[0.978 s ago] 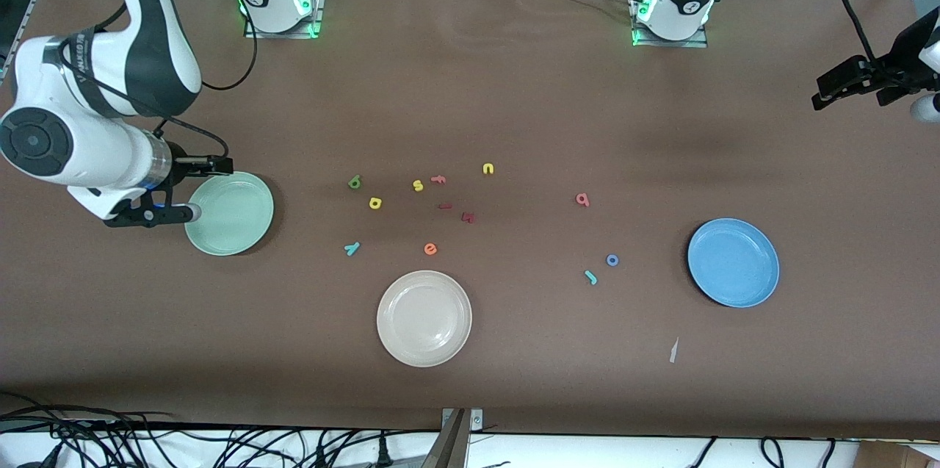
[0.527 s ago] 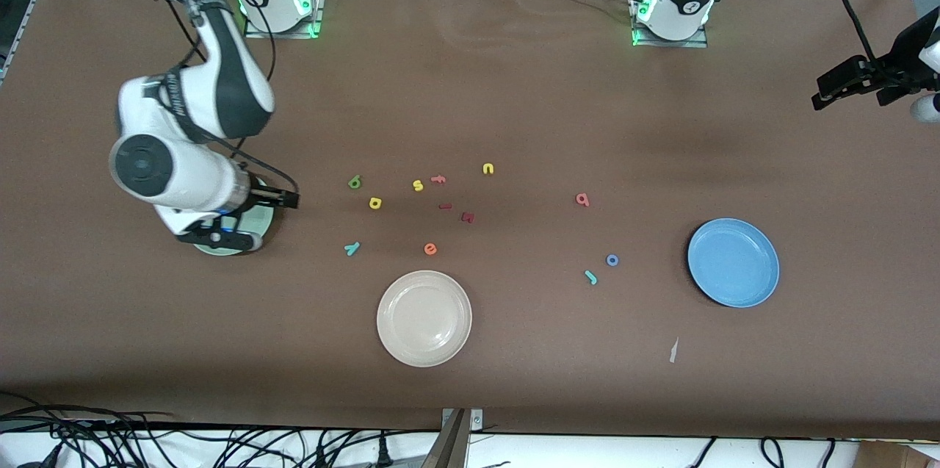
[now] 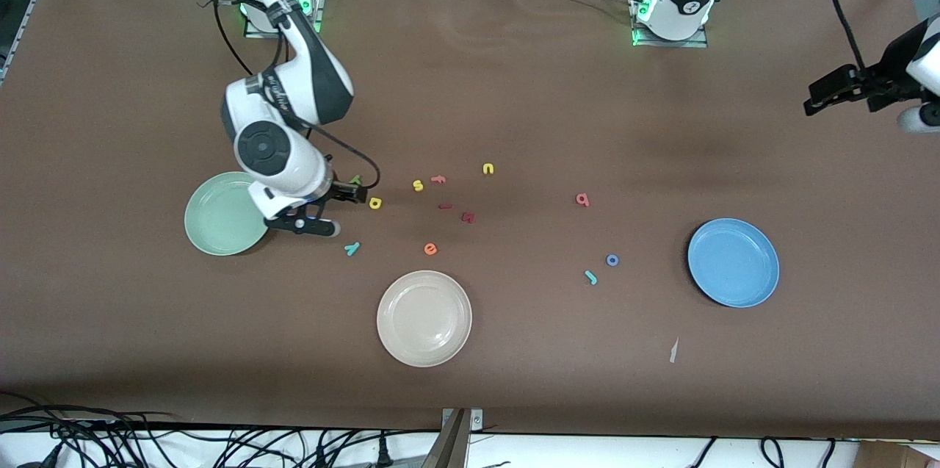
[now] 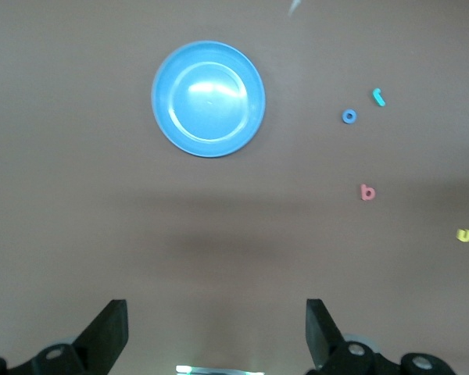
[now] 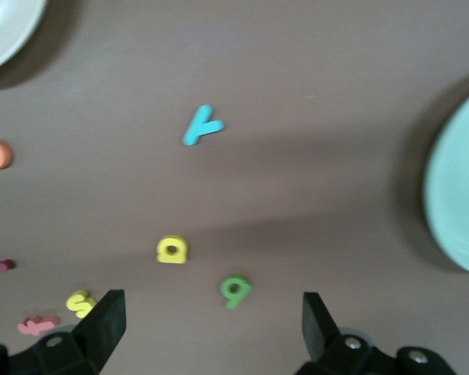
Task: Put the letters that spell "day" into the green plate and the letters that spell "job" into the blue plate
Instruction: 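Grasp the yellow a with the right gripper while the left gripper grasps pink b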
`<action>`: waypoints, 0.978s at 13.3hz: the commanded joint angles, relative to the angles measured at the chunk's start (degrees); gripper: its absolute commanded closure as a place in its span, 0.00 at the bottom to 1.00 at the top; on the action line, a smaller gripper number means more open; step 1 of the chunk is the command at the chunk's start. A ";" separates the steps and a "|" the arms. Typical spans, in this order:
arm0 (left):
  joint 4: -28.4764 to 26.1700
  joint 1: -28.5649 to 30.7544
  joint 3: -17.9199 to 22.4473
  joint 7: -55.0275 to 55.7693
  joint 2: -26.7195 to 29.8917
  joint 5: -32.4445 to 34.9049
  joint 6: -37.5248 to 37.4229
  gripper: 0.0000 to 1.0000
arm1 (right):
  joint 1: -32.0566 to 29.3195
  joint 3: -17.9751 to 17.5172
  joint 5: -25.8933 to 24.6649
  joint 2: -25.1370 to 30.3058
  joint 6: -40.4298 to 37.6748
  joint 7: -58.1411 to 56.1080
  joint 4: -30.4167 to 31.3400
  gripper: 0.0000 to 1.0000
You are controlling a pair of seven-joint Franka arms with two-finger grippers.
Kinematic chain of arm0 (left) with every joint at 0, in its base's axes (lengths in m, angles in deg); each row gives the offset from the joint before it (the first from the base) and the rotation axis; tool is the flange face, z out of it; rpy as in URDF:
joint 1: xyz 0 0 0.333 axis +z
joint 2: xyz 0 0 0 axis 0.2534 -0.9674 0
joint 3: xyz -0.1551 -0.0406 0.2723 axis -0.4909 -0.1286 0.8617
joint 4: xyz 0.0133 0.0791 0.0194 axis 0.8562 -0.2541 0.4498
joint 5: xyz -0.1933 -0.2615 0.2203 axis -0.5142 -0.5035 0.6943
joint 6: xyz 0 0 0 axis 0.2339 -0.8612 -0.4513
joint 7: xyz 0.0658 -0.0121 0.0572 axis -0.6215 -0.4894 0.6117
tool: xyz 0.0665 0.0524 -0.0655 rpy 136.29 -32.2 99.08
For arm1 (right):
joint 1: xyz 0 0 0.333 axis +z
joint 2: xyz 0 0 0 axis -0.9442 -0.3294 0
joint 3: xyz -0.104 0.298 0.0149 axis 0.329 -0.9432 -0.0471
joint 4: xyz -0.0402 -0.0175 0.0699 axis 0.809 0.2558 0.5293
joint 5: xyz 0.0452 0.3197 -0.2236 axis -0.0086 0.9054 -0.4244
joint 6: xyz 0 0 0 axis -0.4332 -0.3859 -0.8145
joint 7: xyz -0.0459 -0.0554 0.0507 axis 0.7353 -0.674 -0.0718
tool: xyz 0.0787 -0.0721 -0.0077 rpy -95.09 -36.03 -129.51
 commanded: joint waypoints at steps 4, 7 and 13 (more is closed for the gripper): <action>-1.35 -1.54 0.00 -0.99 -5.55 -1.83 -0.49 0.00 | 2.17 -1.54 0.80 -4.58 16.23 2.33 5.68 0.00; -6.60 -3.47 0.00 -0.90 -7.75 -4.37 9.66 0.00 | 2.35 -2.16 0.63 -6.34 18.27 1.97 5.96 0.00; -19.55 -9.79 -2.81 6.11 -10.63 -4.38 31.76 0.01 | 2.08 -3.04 0.89 -8.45 19.15 0.82 6.40 0.05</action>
